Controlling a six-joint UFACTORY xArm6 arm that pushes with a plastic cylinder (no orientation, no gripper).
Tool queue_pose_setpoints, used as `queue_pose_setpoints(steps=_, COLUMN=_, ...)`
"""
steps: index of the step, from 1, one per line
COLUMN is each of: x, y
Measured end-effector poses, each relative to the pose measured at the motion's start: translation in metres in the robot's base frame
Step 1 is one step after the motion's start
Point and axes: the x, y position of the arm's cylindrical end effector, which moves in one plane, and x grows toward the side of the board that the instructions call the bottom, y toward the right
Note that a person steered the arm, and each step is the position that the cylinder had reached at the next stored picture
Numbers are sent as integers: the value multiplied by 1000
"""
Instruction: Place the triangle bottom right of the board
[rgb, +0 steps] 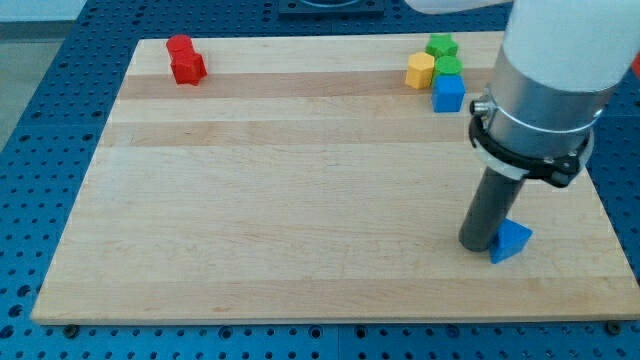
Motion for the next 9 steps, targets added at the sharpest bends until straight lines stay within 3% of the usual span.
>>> queue_pose_setpoints(steps=9, x=-19, y=41)
